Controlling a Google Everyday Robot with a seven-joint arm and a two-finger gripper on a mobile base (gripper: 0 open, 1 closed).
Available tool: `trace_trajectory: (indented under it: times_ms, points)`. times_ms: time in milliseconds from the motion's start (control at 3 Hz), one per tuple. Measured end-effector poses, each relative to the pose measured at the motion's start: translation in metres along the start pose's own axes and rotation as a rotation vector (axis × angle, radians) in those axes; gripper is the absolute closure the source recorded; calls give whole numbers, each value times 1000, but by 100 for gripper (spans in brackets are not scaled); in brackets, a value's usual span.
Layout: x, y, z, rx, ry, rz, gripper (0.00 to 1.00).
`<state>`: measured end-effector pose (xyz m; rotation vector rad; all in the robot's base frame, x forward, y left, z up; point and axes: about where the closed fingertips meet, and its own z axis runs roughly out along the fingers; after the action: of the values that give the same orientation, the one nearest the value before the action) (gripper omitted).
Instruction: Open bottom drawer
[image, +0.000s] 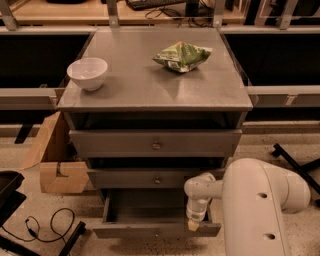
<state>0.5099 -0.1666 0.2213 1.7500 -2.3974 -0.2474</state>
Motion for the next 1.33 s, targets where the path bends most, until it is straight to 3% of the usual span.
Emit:
trace_trajectory:
  times_ms: [1000, 1333]
  points:
    - [0, 0, 0, 0, 0, 0, 0]
    - [0, 0, 0, 0, 0, 0, 0]
